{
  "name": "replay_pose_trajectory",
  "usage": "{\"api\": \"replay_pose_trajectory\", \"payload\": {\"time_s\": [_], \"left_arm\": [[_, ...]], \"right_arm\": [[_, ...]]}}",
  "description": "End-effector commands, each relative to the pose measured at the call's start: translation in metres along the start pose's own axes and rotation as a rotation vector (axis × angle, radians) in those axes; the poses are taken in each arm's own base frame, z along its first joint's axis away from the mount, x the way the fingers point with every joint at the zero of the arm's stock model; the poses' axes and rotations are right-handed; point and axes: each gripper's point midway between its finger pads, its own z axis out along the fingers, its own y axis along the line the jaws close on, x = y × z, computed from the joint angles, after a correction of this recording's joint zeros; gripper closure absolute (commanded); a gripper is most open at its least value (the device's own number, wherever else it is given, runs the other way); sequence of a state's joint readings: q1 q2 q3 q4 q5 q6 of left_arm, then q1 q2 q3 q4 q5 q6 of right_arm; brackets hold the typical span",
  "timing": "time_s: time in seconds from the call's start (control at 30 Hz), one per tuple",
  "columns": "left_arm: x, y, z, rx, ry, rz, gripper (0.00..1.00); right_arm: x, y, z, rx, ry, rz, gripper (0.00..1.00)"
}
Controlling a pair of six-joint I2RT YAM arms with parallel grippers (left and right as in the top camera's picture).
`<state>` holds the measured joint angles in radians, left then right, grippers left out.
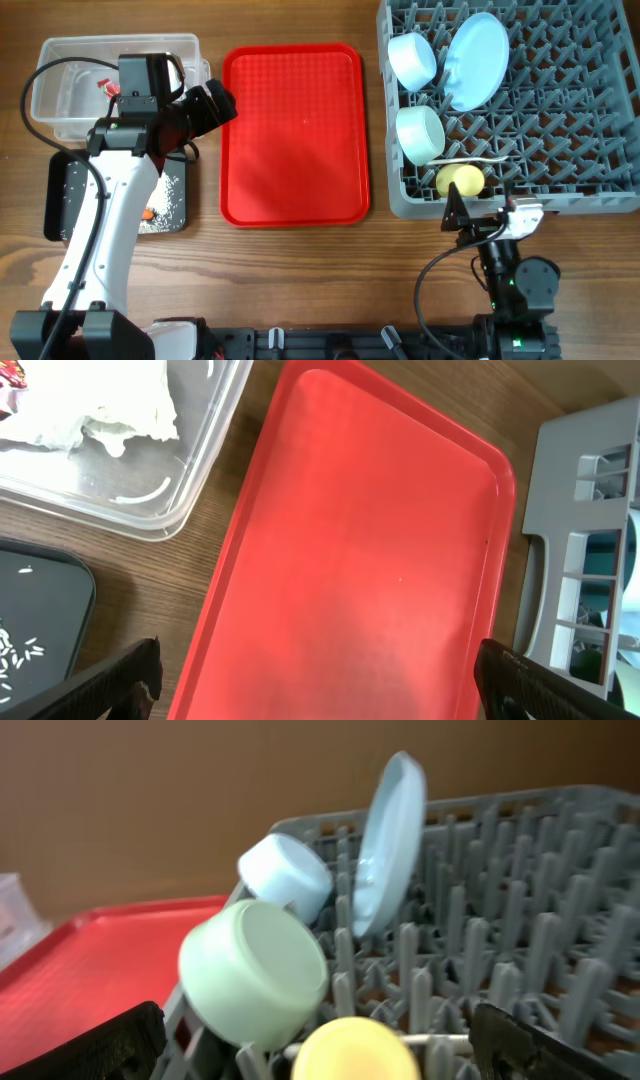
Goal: Sort waste into correct bins and load items into the dishwasher rack
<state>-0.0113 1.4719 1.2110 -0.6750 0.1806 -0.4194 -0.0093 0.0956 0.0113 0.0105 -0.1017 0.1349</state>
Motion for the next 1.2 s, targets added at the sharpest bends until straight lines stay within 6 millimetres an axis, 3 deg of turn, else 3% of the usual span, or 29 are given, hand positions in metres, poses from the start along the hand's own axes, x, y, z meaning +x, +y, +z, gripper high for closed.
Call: {"api": "replay_pose_trajectory", "payload": {"time_s": [0.0,0.9,1.17], "left_arm": [[-0.003,-0.002,0.000,-0.001,-0.007,0.024,0.00],[-0.003,-0.002,0.000,-0.001,-0.007,0.024,0.00],[0.013,0.009,-0.007,-0.052,0.045,0.021,0.00]], "right_arm": [[-0.014,-0.008,-0.005,0.052,-0.074,0.017,0.00],[-0.016,-0.007,-0.006,0.048,-0.080,0.018,0.00],[-0.016,-0.007,-0.006,0.048,-0.080,0.018,0.00]]}}
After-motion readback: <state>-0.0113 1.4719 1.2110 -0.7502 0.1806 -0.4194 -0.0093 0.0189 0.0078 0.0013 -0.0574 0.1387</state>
